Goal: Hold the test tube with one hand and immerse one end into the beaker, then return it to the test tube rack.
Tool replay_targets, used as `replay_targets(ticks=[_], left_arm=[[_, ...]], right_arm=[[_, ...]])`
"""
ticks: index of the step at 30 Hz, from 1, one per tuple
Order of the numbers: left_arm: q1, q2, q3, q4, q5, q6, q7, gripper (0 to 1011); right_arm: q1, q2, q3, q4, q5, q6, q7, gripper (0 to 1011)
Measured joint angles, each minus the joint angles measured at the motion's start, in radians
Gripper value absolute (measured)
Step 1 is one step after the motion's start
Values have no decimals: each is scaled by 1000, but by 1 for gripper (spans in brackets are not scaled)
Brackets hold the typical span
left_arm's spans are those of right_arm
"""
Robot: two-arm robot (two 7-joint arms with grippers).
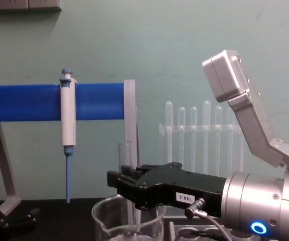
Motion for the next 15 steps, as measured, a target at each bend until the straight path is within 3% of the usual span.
replay_targets(ticks=[15], left_arm=[[0,0,0,0,0,0,0,1000]], right_arm=[[0,0,0,0,0,0,0,228]])
